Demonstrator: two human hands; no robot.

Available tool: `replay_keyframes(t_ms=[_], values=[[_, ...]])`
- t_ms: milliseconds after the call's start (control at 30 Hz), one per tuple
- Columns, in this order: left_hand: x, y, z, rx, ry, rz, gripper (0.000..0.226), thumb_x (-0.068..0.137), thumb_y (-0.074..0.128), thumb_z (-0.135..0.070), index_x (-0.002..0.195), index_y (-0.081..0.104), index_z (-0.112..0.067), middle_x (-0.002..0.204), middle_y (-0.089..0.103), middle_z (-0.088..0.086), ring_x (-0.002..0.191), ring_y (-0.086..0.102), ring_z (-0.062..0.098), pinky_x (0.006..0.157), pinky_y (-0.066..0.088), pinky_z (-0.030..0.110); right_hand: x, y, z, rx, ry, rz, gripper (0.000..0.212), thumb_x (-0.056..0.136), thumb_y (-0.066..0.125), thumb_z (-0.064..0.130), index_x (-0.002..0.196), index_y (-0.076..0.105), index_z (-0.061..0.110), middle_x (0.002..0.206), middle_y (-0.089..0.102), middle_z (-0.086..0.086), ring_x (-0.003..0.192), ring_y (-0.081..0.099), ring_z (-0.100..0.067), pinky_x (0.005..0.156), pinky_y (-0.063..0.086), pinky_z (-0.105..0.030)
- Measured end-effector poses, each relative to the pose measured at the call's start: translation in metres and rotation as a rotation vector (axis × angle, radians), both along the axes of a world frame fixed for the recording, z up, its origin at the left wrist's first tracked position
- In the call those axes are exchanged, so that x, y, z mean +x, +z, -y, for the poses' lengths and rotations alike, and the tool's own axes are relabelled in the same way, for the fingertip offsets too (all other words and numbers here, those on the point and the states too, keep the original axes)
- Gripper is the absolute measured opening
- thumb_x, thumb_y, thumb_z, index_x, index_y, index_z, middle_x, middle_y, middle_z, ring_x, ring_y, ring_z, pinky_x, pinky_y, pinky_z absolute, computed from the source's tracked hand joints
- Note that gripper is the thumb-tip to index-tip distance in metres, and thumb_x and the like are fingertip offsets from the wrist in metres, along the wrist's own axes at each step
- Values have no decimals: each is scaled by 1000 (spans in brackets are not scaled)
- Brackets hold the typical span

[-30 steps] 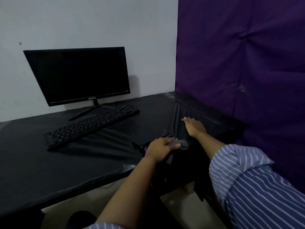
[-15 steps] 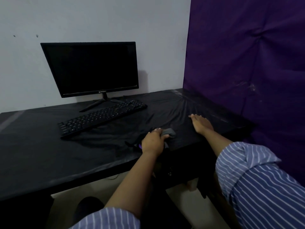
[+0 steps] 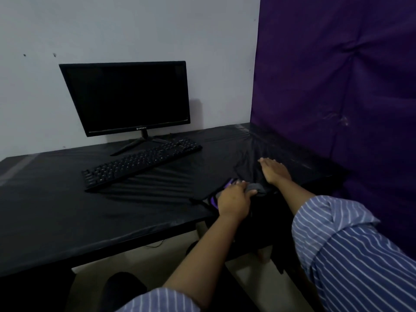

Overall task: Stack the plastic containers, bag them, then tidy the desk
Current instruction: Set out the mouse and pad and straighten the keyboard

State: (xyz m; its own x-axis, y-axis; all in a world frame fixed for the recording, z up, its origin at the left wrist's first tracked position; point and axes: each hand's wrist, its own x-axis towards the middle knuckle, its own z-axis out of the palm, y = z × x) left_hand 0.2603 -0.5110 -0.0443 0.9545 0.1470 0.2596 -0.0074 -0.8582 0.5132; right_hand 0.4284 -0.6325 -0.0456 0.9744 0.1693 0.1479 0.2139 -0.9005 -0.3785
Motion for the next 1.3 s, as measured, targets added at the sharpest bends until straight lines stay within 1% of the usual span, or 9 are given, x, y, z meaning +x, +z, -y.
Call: replay_keyframes(t_ms=[233, 333, 533, 700, 900, 1000, 1100, 1233, 1300], values=[[3, -2, 9, 50, -10, 37, 47, 97, 44, -47, 133, 54, -19, 132, 59, 2, 121, 53, 26, 92, 44, 35, 2, 2, 3, 9, 15, -28, 52, 106, 9, 31, 148, 38, 18, 157, 33, -1, 147, 25, -23, 120, 17, -42], [4, 0, -2, 38, 41, 28, 45, 97, 44, -46, 131, 55, -19, 130, 60, 5, 122, 51, 28, 97, 41, 35, 2, 1, 2, 7, 17, -37, 53, 106, 9, 31, 148, 37, 17, 157, 32, -2, 147, 24, -23, 120, 17, -41], [13, 7, -22, -14, 163, -38, 40, 99, 42, -43, 120, 59, -13, 124, 61, 10, 121, 50, 32, 95, 43, 40, 3, 2, 2, 38, 13, -46, 54, 105, 9, 34, 147, 39, 17, 158, 31, -2, 148, 23, -23, 120, 16, -40], [16, 3, -7, 68, 145, 14, 40, 98, 43, -43, 114, 60, -11, 118, 63, 12, 111, 56, 32, 82, 44, 37, 0, 2, 1, -4, 32, -14, 49, 105, 17, 32, 143, 44, 20, 154, 37, -4, 143, 31, -27, 117, 22, -42], [21, -3, 22, 104, 62, 63, 44, 97, 43, -44, 126, 57, -14, 126, 62, 10, 117, 56, 28, 89, 44, 35, 0, 7, 17, -17, 124, -112, 46, 104, 33, 34, 151, 33, 30, 162, 17, -4, 150, 16, -23, 121, 15, -35], [24, -4, 41, 131, 18, 69, 40, 97, 43, -45, 115, 58, -12, 119, 63, 10, 110, 58, 28, 83, 44, 37, -1, 7, 31, 157, 199, -129, 41, 105, 34, 24, 144, 47, 22, 159, 28, -7, 148, 23, -21, 117, 17, -28], [25, -4, 56, 102, -23, 95, 40, 97, 44, -44, 117, 60, -13, 116, 64, 9, 108, 59, 28, 82, 43, 37, 0, 13, 34, 376, 201, -181, 38, 104, 34, 19, 131, 61, 14, 150, 45, -5, 138, 39, -19, 110, 25, -23], [23, -2, 60, -41, -103, 66, 41, 97, 45, -46, 116, 63, -15, 110, 68, 12, 104, 61, 30, 82, 44, 36, 3, 22, 35, 475, 169, -256, 39, 103, 35, 24, 124, 67, 12, 151, 43, -6, 138, 39, -21, 113, 25, -26], [26, 4, 53, -212, -156, -3, 42, 96, 47, -47, 112, 66, -13, 108, 70, 11, 104, 62, 29, 85, 45, 37, 5, 28, 36, 474, 171, -287, 43, 105, 32, 29, 122, 68, 11, 150, 44, -8, 137, 40, -24, 116, 25, -30]])
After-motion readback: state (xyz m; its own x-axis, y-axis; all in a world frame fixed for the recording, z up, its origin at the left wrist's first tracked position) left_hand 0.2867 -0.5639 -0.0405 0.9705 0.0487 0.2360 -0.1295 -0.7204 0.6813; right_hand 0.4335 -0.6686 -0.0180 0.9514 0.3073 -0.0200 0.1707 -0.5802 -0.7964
